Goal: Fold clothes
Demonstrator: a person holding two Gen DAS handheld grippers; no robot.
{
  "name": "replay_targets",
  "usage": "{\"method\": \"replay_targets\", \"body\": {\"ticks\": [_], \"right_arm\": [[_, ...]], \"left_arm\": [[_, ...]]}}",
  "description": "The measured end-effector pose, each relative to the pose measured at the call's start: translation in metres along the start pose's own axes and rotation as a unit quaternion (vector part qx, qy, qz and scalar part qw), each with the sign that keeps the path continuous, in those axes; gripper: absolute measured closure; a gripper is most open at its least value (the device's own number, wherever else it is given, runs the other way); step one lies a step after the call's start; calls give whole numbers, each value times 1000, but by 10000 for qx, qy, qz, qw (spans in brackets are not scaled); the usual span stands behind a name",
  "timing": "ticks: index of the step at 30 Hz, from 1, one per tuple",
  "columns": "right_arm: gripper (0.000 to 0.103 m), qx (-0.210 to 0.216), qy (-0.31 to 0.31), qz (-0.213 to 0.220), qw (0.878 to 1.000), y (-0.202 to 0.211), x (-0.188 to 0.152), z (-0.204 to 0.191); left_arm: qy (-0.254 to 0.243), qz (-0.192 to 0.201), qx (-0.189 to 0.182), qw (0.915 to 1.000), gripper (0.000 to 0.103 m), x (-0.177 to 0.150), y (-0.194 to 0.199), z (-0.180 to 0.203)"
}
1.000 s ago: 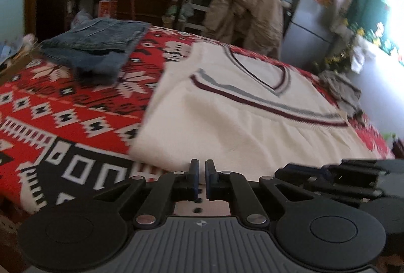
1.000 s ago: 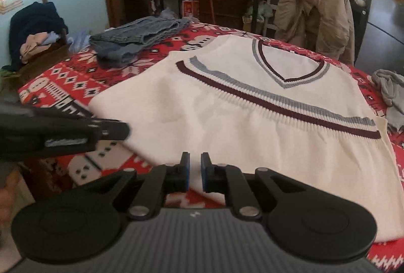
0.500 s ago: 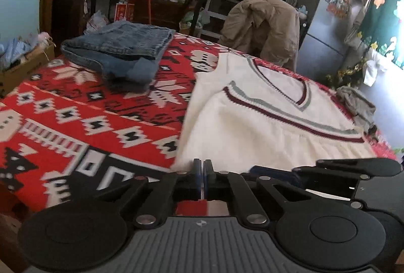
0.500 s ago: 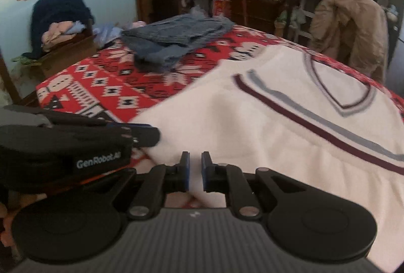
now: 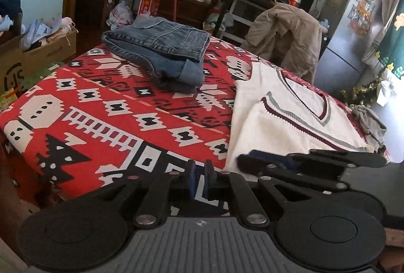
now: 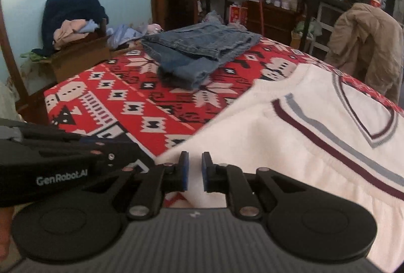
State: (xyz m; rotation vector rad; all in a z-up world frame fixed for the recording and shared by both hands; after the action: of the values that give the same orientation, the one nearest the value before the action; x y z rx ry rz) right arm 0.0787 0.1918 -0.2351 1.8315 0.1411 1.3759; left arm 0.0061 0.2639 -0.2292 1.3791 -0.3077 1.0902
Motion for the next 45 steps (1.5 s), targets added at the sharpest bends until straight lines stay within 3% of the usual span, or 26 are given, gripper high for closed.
{"method": "replay_targets", "body": {"ticks": [3,5,7,10,16,20,23,25,28,31,35,39,41,42,45], "right_arm": [[94,234,19,-14,9997,3,1,-8],[94,357,-310,56,9989,14,3,0],[94,313,-612,225,9974,34,4,18],[93,83,-1050,433,9935,69,2,52],[90,-955,-1695,646,9788,148,-36,136],[90,-1794,-2155,637,9578,200,-80,189],[86,-2454,-2490,572,9351,236,-116,226],[86,-2847,-2734,505,9174,255,-141,250],[85,-3102,-3005,436,9009,273,-171,279],[79,-2948,-3046,517,9042,273,-182,289],[74,-2639,-2921,484,9180,247,-176,295],[73,-2513,-3004,349,9195,221,-172,297],[82,-2441,-3065,409,9191,218,-171,298],[94,-2446,-3041,406,9198,216,-169,298],[98,-2601,-2774,359,9242,218,-162,290]], "left_arm": [[118,-53,-202,9997,97,0,2,-4],[235,-75,-406,9989,97,1,2,-4],[311,-87,-621,9975,89,2,2,-1],[315,-103,-791,9963,73,3,-3,7],[266,-244,-848,9957,71,2,-17,19],[187,-219,-726,9969,74,5,-23,25],[148,-245,-479,9984,91,7,-27,25],[95,-238,-406,9988,92,8,-26,25],[-70,-245,-316,9992,92,7,-26,27],[-59,-265,-292,9992,92,8,-27,28],[-92,-276,-225,9993,90,9,-28,30],[-157,-293,-97,9994,95,10,-28,32],[-162,-309,-37,9994,96,11,-27,33],[-212,-303,1,9993,97,13,-26,34],[-324,-232,22,9992,97,22,-16,39]]}}
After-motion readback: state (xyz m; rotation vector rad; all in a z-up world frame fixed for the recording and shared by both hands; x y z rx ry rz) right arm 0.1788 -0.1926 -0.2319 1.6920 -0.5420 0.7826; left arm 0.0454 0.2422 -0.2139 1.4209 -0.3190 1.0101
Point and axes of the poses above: each gripper's, at about its wrist camera, not at the fingertips, and y roughly against the way its jaws point, z to its right, x to its top, the point moved 7 cm from there along -y, roughly the way its jaws point, and after that the axes turned 5 degrees about -y, right-handed, at the moved point
